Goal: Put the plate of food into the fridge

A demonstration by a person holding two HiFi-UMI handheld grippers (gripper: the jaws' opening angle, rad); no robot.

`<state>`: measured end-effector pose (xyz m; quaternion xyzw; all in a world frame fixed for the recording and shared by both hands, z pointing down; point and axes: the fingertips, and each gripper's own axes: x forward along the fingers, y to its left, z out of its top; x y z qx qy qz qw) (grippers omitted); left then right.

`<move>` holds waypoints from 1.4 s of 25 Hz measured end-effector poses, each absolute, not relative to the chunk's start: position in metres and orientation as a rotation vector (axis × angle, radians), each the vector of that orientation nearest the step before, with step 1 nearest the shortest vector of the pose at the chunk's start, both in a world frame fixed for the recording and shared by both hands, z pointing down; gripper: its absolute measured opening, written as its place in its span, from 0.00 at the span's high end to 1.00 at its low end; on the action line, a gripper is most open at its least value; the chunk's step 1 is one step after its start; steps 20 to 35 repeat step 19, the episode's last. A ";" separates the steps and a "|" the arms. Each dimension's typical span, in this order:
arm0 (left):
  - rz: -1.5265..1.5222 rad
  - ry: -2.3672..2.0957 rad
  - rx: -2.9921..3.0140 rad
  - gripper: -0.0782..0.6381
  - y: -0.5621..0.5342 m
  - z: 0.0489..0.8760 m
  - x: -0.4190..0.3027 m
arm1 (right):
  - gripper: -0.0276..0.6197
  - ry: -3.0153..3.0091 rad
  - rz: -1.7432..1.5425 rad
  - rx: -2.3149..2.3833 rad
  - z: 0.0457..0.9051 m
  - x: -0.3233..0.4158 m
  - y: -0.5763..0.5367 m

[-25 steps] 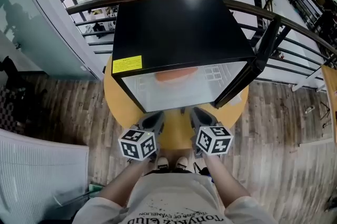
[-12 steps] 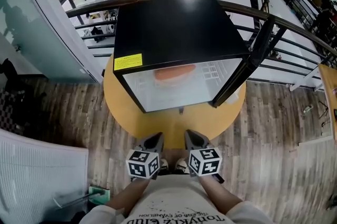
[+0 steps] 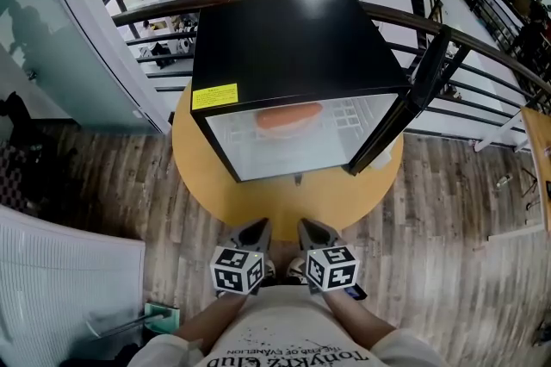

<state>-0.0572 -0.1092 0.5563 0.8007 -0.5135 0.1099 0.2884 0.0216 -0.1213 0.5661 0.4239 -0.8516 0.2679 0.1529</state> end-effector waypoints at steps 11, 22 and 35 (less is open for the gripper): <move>0.289 -1.369 2.126 0.85 -0.106 0.558 -0.062 | 0.92 -2.437 0.767 1.241 0.566 0.023 -0.119; 0.294 -1.371 2.129 0.85 -0.101 0.555 -0.064 | 0.92 -2.446 0.766 1.234 0.564 0.020 -0.113; 0.294 -1.371 2.129 0.85 -0.101 0.555 -0.064 | 0.92 -2.446 0.766 1.234 0.564 0.020 -0.113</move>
